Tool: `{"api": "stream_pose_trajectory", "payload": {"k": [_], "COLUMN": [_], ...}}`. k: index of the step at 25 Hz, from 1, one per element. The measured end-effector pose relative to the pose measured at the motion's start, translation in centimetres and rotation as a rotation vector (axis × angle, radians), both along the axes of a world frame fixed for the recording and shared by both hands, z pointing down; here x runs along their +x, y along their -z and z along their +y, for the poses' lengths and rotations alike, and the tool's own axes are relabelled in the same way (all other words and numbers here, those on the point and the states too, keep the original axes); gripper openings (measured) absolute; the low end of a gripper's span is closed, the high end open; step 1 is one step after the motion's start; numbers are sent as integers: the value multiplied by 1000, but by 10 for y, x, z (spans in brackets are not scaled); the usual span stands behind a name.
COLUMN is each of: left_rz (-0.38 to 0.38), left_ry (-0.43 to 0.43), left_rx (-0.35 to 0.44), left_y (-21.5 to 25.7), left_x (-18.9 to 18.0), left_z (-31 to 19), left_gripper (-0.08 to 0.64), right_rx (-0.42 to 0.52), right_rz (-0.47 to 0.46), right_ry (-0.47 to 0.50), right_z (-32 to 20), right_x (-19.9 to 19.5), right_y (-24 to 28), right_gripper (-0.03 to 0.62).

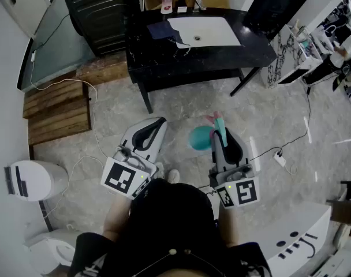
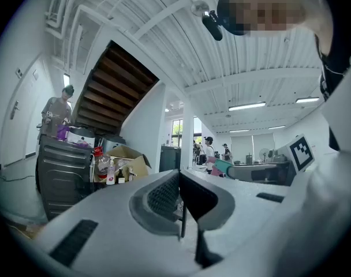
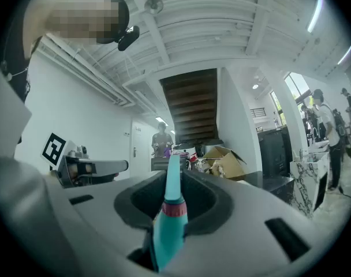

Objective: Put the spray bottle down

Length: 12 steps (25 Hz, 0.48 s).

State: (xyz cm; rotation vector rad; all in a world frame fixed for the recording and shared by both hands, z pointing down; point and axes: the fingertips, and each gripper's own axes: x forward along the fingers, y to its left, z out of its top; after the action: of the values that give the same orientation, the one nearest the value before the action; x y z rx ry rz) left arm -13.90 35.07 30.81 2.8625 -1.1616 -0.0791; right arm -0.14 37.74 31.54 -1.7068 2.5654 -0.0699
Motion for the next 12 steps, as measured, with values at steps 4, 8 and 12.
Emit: {"api": "stream_pose_trajectory", "payload": {"k": [4, 8, 12], "left_rz": [-1, 2, 10], "left_ry": [6, 8, 5], "left_rx": [-8, -14, -15], "left_y": [-3, -3, -3], "left_x": [-3, -4, -6], "left_z": [-3, -4, -6], "left_gripper": [6, 6, 7], "right_rx": [-7, -11, -6], "right_rz": [-4, -7, -4], "right_ry": [-4, -9, -17], "right_z": [-1, -2, -3], "right_x": [0, 0, -1], "right_y": [-2, -1, 0], "right_gripper": [87, 87, 87]}}
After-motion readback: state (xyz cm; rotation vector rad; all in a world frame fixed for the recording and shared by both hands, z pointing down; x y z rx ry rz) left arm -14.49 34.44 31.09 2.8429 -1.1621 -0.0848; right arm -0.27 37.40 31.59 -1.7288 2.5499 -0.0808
